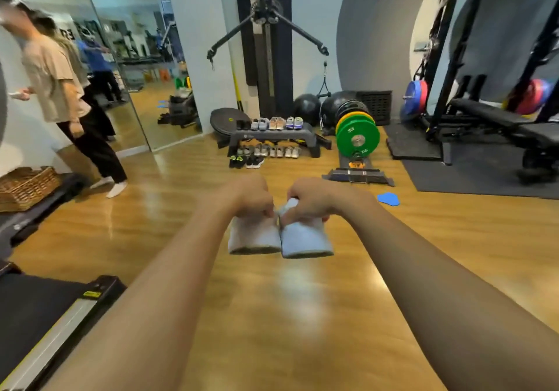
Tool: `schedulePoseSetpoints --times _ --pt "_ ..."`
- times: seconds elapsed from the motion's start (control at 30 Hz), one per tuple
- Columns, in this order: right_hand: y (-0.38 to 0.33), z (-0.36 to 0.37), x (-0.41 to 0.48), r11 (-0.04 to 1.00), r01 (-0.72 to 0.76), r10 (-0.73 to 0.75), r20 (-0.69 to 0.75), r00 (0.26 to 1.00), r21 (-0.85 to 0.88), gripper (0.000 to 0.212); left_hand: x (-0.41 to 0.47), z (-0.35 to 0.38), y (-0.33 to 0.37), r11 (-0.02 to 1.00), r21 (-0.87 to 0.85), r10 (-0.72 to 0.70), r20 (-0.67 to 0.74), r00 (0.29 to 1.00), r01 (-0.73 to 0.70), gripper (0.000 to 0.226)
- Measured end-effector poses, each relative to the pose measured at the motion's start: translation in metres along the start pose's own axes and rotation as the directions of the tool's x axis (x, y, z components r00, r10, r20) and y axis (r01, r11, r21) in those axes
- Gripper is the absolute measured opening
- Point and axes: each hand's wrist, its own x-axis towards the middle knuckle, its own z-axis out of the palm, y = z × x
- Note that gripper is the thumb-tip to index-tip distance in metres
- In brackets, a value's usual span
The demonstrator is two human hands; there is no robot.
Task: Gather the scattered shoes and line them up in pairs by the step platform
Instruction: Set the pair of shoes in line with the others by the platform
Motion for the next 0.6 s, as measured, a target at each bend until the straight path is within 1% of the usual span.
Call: schedulePoseSetpoints --times 0.1,0.2,0.27,0.37,0.47,0.6 --pt "0.031 -0.026 0.074 0.999 -0.019 0.018 -0.019 1.0 -0.028 0.046 0.08 -0.014 -0.014 0.999 0.02 0.036 -0.027 0.999 -0.035 0.017" --pt "0.057 -0.053 0.146 0.998 -0.022 0.021 -0.021 1.0 -0.06 0.046 0.154 -0.03 -0.031 0.999 0.018 0.031 -0.057 0.998 -0.03 0.016" --pt "0.071 -0.069 0.191 0.999 -0.025 0.024 -0.025 0.999 -0.036 0.045 0.203 -0.043 -0.045 0.999 0.024 0.034 -0.068 0.997 -0.033 0.018" --pt "0.091 -0.093 0.258 0.999 -0.031 0.031 -0.01 0.999 -0.017 0.043 0.274 -0.062 -0.067 0.999 0.016 0.037 -0.07 0.997 -0.036 0.028" --pt "0.114 -0.12 0.33 0.998 -0.058 0.058 -0.001 0.998 -0.007 0.038 0.355 -0.081 -0.094 0.999 -0.002 0.041 -0.065 0.997 -0.041 0.029" --pt "0.143 -0.151 0.432 0.996 -0.084 0.085 -0.019 0.996 0.028 0.034 0.468 -0.101 -0.133 0.993 0.001 0.115 -0.072 0.991 -0.115 0.031"
